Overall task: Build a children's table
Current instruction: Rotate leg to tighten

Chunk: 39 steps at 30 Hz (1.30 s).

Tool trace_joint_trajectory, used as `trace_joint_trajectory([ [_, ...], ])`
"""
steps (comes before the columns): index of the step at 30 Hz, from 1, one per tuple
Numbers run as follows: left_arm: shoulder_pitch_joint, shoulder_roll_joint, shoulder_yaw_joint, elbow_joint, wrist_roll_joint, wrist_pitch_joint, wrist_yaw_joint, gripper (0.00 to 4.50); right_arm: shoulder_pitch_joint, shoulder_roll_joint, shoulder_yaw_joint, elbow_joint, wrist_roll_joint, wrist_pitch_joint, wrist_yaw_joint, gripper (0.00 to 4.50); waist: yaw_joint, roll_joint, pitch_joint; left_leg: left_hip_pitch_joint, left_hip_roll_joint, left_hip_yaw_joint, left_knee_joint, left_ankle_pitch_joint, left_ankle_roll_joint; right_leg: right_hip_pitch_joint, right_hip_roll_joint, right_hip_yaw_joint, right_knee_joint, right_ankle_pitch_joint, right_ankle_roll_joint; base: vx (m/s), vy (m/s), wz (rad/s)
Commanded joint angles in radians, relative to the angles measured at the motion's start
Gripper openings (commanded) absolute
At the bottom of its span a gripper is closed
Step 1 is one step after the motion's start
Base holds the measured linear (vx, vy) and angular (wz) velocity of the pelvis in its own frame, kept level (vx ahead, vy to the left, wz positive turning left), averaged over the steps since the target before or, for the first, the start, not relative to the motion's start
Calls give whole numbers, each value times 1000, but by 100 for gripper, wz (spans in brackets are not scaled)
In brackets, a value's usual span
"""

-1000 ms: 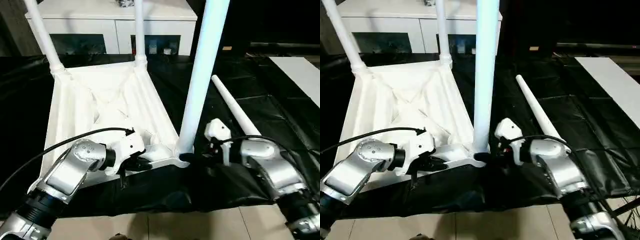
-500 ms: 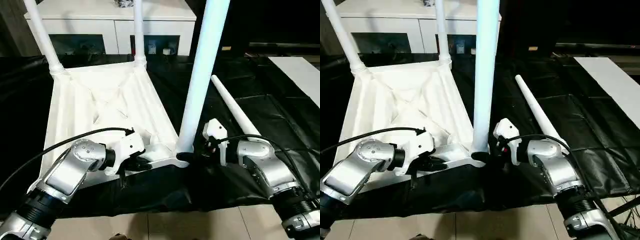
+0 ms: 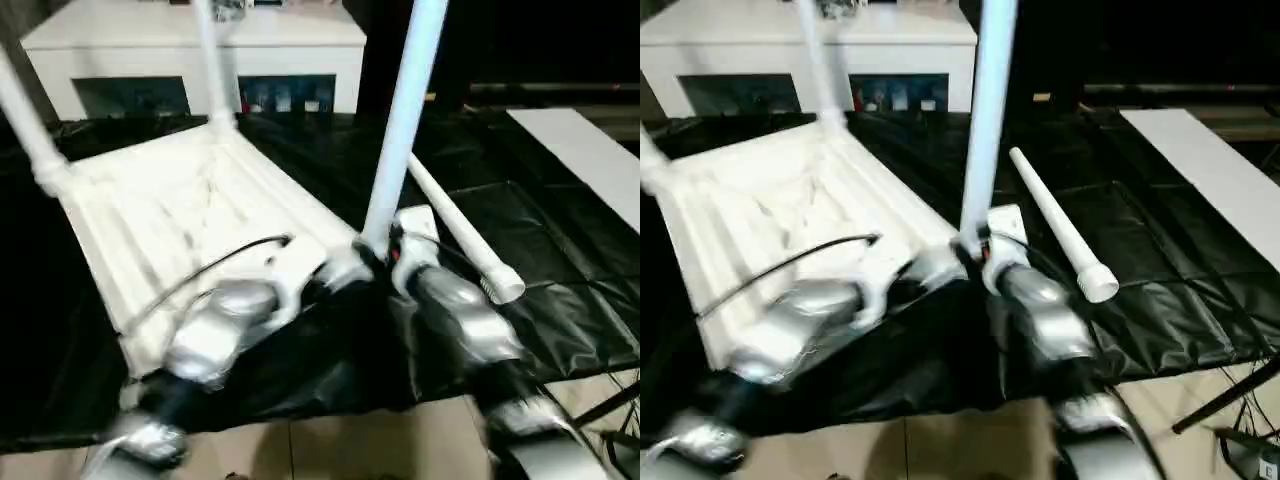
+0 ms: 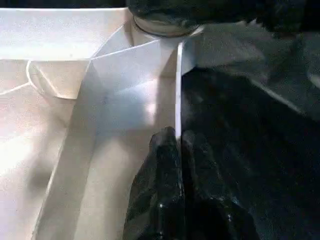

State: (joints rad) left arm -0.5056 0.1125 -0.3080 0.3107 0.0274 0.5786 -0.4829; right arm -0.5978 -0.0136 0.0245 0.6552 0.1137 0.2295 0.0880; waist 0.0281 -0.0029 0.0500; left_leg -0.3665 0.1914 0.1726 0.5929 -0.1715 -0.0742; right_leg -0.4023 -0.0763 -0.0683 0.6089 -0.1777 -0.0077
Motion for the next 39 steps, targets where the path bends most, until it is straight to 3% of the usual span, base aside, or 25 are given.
trace_joint_trajectory([
  [1,-17,-32,27,66,21,-39,96,0,-14,37,-1,82,5,12,-56,263,-4,-4,-56,15,18,-16,-70,-389,-15,24,-55,31,-115,-527,-71,0,0,0],
  [3,-27,-39,14,88,41,-62,115,0,-41,58,21,106,-9,-9,-49,263,-4,-1,-58,12,21,-17,-73,-383,-8,24,-56,32,-113,-496,-76,0,0,0],
  [5,-29,-29,12,88,44,-64,109,0,-44,69,32,74,-1,-45,22,333,0,-7,-57,8,22,-14,-74,-375,2,26,-57,34,-109,-474,-76,0,0,0],
  [7,-28,-17,10,84,47,-66,101,0,-39,68,36,54,-4,-48,41,339,2,-4,-56,7,22,-15,-75,-375,7,26,-57,35,-109,-467,-78,0,0,0],
  [10,-12,30,-1,46,55,-69,55,0,-13,47,46,-14,-16,-41,67,376,-2,-7,-58,-9,22,-19,-81,-347,8,39,-58,34,-103,-462,-68,0,0,0],
  [12,3,64,-13,18,59,-67,17,0,2,17,56,-45,-29,-31,75,387,-6,-8,-58,-6,23,-18,-79,-343,6,34,-60,34,-105,-470,-74,0,0,0],
  [15,48,147,-42,-61,44,-102,-115,0,60,-87,109,-145,-63,3,172,399,0,-4,-62,-3,29,-15,-78,-288,15,37,-57,41,-93,-349,-109,0,0,0],
  [17,80,193,-46,-108,6,-111,-203,0,110,-146,118,-231,-25,26,298,399,4,-1,-61,3,31,-9,-75,-286,22,33,-54,46,-87,-303,-135,0,0,0],
  [19,94,227,-57,-119,-6,-155,-255,0,143,-188,132,-292,-7,20,395,399,10,1,-63,-3,30,-7,-74,-263,32,40,-55,48,-80,-254,-158,0,0,0],
  [20,118,290,-88,-150,-32,-228,-371,0,192,-265,165,-374,21,-5,547,399,15,3,-65,2,32,-7,-72,-246,41,39,-53,47,-79,-214,-170,0,0,0],
  [21,118,290,-88,-150,-32,-228,-371,0,192,-265,165,-374,21,-5,547,399,22,2,-65,0,35,-8,-72,-234,51,45,-54,48,-74,-181,-173,0,0,0],
  [23,141,363,-124,-206,-63,-274,-513,0,240,-360,210,-433,56,-51,724,399,24,5,-63,2,37,-7,-74,-232,56,43,-54,48,-72,-161,-191,0,0,0],
  [25,142,382,-130,-224,-66,-253,-544,0,258,-398,224,-457,83,-47,793,399,32,9,-58,10,40,-4,-76,-268,54,39,-54,49,-75,-192,-205,0,0,0],
  [27,133,387,-125,-223,-79,-244,-572,0,254,-422,226,-438,91,-57,844,399,32,6,-53,15,39,-3,-79,-319,37,33,-54,50,-83,-272,-204,0,0,0],
  [30,121,393,-121,-213,-77,-250,-583,0,235,-425,215,-412,74,-65,866,399,31,2,-48,22,39,-5,-81,-377,13,27,-57,52,-94,-383,-178,0,0,0],
  [31,119,394,-121,-210,-75,-255,-584,0,232,-425,212,-410,73,-61,869,399,29,0,-48,18,37,-7,-82,-383,8,30,-58,52,-94,-407,-167,0,0,0],
  [33,116,399,-119,-202,-79,-264,-588,0,227,-429,211,-405,76,-62,883,399,27,-2,-50,11,36,-9,-83,-365,9,35,-59,52,-94,-419,-150,0,0,0],
  [35,115,404,-115,-196,-79,-275,-594,0,220,-442,218,-393,76,-61,901,383,28,-3,-52,13,36,-9,-80,-356,13,33,-60,52,-95,-418,-146,0,0,0],
  [36,115,406,-111,-194,-76,-277,-595,0,218,-450,225,-385,74,-65,911,383,29,-7,-53,11,36,-8,-80,-338,17,35,-59,52,-94,-405,-147,0,0,0],
  [39,116,405,-101,-189,-74,-277,-598,0,221,-468,245,-366,50,-88,932,356,31,-4,-55,10,37,-6,-77,-309,23,35,-58,52,-88,-354,-167,0,0,0],
])
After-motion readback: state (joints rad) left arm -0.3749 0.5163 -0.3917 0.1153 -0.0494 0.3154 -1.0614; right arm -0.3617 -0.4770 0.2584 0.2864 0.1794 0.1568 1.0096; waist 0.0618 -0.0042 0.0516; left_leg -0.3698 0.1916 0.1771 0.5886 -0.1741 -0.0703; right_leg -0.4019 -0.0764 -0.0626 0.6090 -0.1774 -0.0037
